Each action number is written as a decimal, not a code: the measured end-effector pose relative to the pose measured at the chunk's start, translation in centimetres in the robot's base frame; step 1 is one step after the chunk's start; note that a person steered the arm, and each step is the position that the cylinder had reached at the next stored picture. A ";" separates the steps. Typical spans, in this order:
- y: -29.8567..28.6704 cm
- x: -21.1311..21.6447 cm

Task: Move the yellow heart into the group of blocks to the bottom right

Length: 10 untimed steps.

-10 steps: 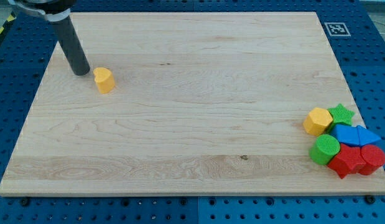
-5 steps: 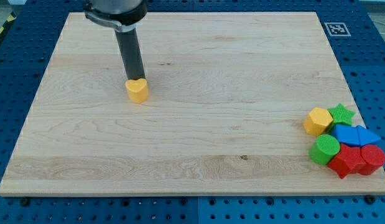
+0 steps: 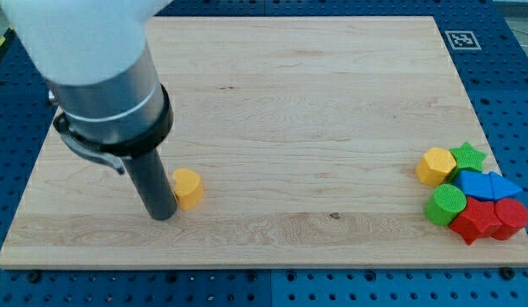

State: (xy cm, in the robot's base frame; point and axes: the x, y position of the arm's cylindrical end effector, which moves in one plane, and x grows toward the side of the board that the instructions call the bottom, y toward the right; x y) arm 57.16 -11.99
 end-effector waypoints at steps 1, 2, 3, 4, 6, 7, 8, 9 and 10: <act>1.2 0.1; 0.7 0.1; -0.8 -0.9; -1.0 -2.8; 3.0 -2.9; 6.0 -2.9; 9.7 -2.9; 13.8 -2.9; 18.3 -2.9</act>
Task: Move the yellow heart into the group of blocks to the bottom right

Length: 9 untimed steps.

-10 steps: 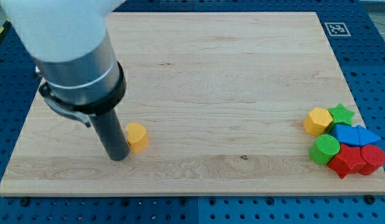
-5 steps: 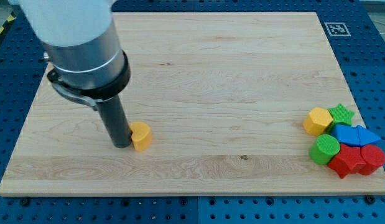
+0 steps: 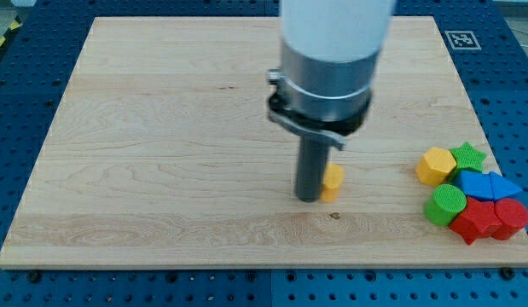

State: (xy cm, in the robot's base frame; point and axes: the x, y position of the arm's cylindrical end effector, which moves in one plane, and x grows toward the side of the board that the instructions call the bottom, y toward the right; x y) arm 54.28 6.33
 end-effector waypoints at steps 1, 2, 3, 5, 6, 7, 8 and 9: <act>4.5 0.0; 8.0 0.0; 8.1 0.0; 1.1 -1.7; 2.4 -2.1; 5.4 -2.3; 7.5 -3.5; 7.6 -4.0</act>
State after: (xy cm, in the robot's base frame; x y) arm 50.24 13.95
